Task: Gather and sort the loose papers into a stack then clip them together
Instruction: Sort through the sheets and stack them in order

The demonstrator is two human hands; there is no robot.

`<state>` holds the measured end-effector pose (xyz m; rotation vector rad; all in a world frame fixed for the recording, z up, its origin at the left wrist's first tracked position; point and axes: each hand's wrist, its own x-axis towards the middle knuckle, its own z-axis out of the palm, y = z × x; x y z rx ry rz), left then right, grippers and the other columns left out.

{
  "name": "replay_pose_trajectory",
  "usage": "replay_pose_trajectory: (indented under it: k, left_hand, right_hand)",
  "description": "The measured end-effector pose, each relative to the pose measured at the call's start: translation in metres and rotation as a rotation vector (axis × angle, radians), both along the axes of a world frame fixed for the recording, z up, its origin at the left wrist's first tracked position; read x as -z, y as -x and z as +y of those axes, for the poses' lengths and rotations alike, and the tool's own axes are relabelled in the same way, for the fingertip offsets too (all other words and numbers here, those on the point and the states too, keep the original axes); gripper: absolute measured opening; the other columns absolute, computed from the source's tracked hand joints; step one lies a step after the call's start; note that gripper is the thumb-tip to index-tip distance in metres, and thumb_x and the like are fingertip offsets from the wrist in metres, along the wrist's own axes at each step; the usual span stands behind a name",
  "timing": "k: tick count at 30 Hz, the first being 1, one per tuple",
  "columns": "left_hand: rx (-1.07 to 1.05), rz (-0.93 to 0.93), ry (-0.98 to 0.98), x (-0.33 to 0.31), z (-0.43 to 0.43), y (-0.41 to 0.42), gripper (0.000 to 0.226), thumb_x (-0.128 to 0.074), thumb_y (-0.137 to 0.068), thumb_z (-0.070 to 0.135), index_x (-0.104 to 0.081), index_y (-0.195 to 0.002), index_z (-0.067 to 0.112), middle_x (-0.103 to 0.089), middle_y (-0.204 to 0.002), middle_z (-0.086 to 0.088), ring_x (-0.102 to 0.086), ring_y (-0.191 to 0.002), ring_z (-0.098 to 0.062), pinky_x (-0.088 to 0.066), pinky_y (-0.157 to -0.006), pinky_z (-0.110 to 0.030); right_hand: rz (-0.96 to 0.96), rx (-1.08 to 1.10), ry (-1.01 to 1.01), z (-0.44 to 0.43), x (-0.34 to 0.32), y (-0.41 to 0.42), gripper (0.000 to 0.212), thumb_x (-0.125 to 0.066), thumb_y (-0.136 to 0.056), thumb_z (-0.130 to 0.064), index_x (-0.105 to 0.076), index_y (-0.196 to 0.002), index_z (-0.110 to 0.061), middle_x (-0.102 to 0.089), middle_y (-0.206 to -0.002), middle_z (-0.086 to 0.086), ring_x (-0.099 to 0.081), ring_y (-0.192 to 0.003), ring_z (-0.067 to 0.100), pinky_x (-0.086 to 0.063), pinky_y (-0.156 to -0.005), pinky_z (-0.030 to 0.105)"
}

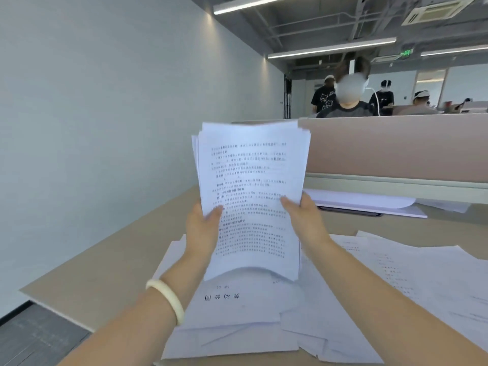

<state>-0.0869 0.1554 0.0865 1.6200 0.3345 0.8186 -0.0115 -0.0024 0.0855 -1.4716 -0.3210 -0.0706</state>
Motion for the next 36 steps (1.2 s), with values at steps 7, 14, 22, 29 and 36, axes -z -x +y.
replay_pose_trajectory:
  k: [7, 14, 22, 29, 36]
  left_hand:
    - [0.104, 0.120, -0.051, 0.038, 0.013, -0.001, 0.040, -0.061, -0.089, 0.010, -0.053, -0.127, 0.014, -0.065, -0.112, 0.003, -0.063, -0.106, -0.017, -0.048, -0.085, -0.028]
    - [0.017, 0.200, -0.227, 0.026, 0.034, 0.001, 0.039, -0.050, -0.094, 0.010, -0.048, -0.132, 0.014, -0.059, -0.119, 0.003, -0.054, -0.104, -0.013, -0.038, -0.086, -0.025]
    - [0.109, 1.036, -0.657, 0.072, 0.088, 0.006, 0.041, -0.057, -0.088, 0.022, -0.049, -0.124, 0.005, -0.051, -0.131, -0.016, -0.050, -0.120, -0.029, -0.043, -0.090, -0.030]
    - [0.121, 1.063, -0.489, 0.072, 0.106, -0.002, 0.050, -0.067, -0.080, 0.017, -0.047, -0.123, 0.003, -0.053, -0.128, -0.016, -0.053, -0.115, -0.030, -0.047, -0.096, -0.039]
    - [0.178, 0.935, -0.321, 0.071, 0.089, -0.008, 0.066, -0.066, -0.081, 0.003, -0.034, -0.139, 0.004, -0.053, -0.130, -0.018, -0.054, -0.117, -0.034, -0.047, -0.093, -0.036]
  right_hand:
    - [0.006, -0.063, 0.160, -0.005, 0.022, 0.002, 0.026, -0.055, -0.093, -0.014, -0.055, -0.118, -0.021, -0.066, -0.096, -0.013, -0.062, -0.084, 0.002, -0.047, -0.062, 0.011]
    - [-0.043, 0.010, 0.279, 0.005, 0.013, -0.006, 0.034, -0.052, -0.094, -0.012, -0.051, -0.128, -0.015, -0.059, -0.111, -0.005, -0.057, -0.098, 0.015, -0.046, -0.064, 0.013]
    - [0.161, -0.177, 1.260, 0.029, 0.073, -0.027, 0.049, -0.057, -0.087, -0.048, -0.053, -0.118, -0.009, -0.046, -0.131, 0.016, -0.033, -0.136, 0.032, -0.031, -0.101, 0.035]
    - [0.365, -0.112, 0.849, 0.025, 0.073, -0.039, 0.079, -0.070, -0.083, -0.029, -0.027, -0.145, -0.004, -0.034, -0.151, 0.011, -0.032, -0.139, 0.028, -0.034, -0.110, 0.035]
    - [0.299, -0.165, 0.881, 0.033, 0.079, -0.029, 0.051, -0.069, -0.082, -0.017, -0.053, -0.127, -0.002, -0.059, -0.129, 0.011, -0.056, -0.119, 0.026, -0.047, -0.098, 0.032]
